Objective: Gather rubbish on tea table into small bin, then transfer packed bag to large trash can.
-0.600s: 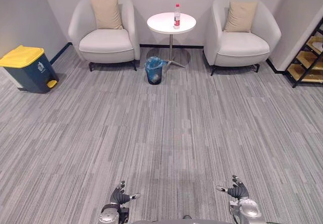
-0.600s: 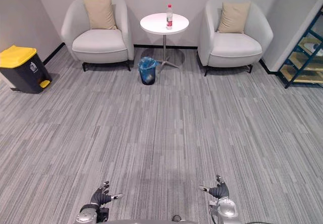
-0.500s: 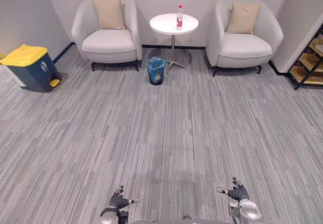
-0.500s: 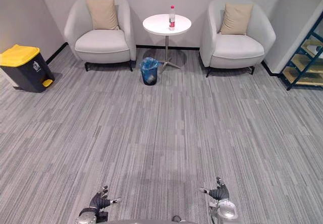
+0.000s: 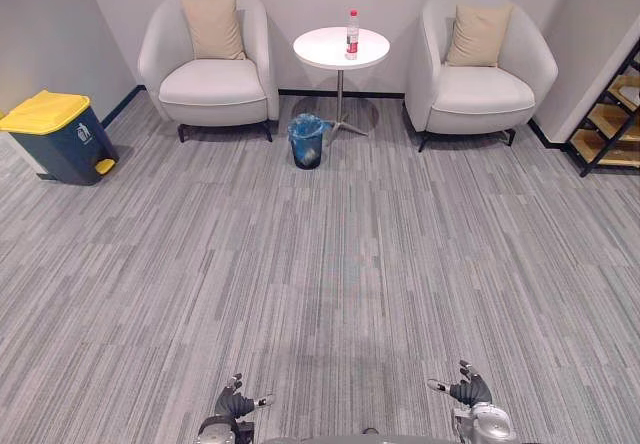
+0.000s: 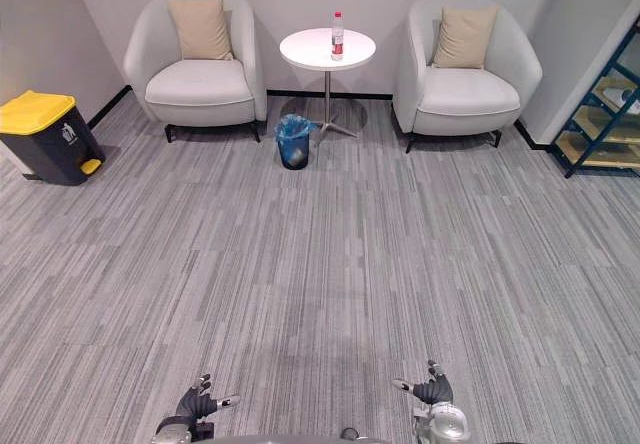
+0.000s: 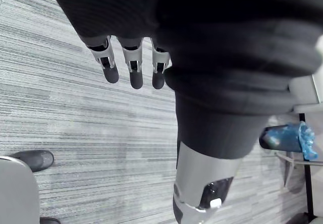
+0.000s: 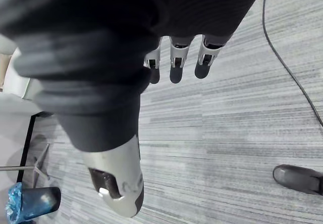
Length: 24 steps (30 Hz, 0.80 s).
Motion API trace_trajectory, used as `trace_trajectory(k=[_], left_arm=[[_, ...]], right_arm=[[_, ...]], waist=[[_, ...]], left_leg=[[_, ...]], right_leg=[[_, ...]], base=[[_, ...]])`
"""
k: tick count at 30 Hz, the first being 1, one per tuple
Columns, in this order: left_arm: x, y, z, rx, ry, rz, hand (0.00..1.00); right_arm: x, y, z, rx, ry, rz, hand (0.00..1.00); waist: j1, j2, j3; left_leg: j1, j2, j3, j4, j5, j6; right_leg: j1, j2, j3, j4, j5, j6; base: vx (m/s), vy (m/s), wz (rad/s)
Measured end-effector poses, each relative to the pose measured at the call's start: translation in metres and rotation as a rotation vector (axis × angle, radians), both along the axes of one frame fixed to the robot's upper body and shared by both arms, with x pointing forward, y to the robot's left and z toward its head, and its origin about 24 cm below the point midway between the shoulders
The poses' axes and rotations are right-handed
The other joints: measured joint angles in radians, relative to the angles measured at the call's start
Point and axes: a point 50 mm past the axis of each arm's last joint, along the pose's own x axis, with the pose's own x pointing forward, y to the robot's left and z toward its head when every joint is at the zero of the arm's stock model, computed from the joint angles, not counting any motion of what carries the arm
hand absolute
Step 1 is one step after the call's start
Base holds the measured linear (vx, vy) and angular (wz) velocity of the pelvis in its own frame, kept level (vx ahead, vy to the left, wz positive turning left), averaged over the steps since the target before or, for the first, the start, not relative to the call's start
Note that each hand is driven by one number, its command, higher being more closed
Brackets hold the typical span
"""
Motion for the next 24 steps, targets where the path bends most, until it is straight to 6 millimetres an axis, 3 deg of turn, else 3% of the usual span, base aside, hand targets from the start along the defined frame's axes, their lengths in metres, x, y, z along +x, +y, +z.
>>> trace_trajectory(k=[8, 12, 16, 18, 19, 21, 24], left_arm=[[0.011, -0.001, 0.006, 0.000, -0.048, -0.014, 0.00], [0.013, -0.001, 0.008, 0.001, -0.065, -0.013, 0.00], [0.023, -0.001, 0.015, 0.003, -0.114, -0.019, 0.00], [0.027, 0.001, 0.018, 0.009, -0.137, -0.020, 0.00], [0.027, 0.002, 0.019, 0.011, -0.139, -0.020, 0.00], [0.029, 0.004, 0.021, 0.017, -0.149, -0.020, 0.00], [0.034, 0.011, 0.026, 0.040, -0.173, -0.025, 0.00]], right_arm=[[-0.001, -0.002, 0.000, 0.004, -0.003, -0.024, 0.00], [0.004, -0.007, 0.004, 0.001, -0.029, -0.055, 0.00], [0.016, -0.008, 0.008, 0.008, -0.063, -0.074, 0.00], [0.013, -0.012, 0.008, 0.000, -0.052, -0.096, 0.00], [0.013, -0.012, 0.008, -0.003, -0.052, -0.098, 0.00], [0.016, -0.014, 0.009, -0.010, -0.054, -0.097, 0.00], [0.021, -0.014, 0.010, -0.009, -0.054, -0.094, 0.00]], waist=[[-0.001, -0.007, -0.001], [0.002, 0.001, 0.001], [-0.001, 0.013, 0.011], [0.000, 0.013, 0.015], [0.001, 0.012, 0.018], [-0.004, 0.019, 0.030], [-0.007, 0.021, 0.055]], left_leg=[[-0.023, 0.000, 0.013, 0.012, -0.006, 0.007], [-0.064, 0.014, 0.047, 0.090, -0.058, 0.019], [-0.123, 0.027, 0.083, 0.177, -0.110, 0.029], [-0.132, 0.023, 0.106, 0.237, -0.158, 0.037], [-0.132, 0.020, 0.116, 0.246, -0.166, 0.038], [-0.102, 0.010, 0.123, 0.246, -0.184, 0.049], [-0.056, 0.002, 0.120, 0.224, -0.187, 0.046]], right_leg=[[-0.020, 0.000, 0.011, 0.003, 0.000, 0.000], [-0.049, 0.004, 0.045, 0.030, -0.017, 0.015], [-0.175, -0.004, 0.082, 0.227, -0.109, 0.024], [-0.250, -0.033, 0.087, 0.419, -0.203, 0.063], [-0.266, -0.044, 0.081, 0.465, -0.222, 0.077], [-0.335, -0.087, 0.022, 0.637, -0.239, 0.093], [-0.392, -0.148, -0.080, 0.740, -0.281, 0.098]], base=[[0.00, 0.001, -0.02], [-0.02, 0.008, -0.24], [0.01, 0.030, -0.32], [0.03, 0.063, -0.24], [0.02, 0.071, -0.26], [0.07, 0.068, -0.12], [0.17, -0.002, 0.00]])
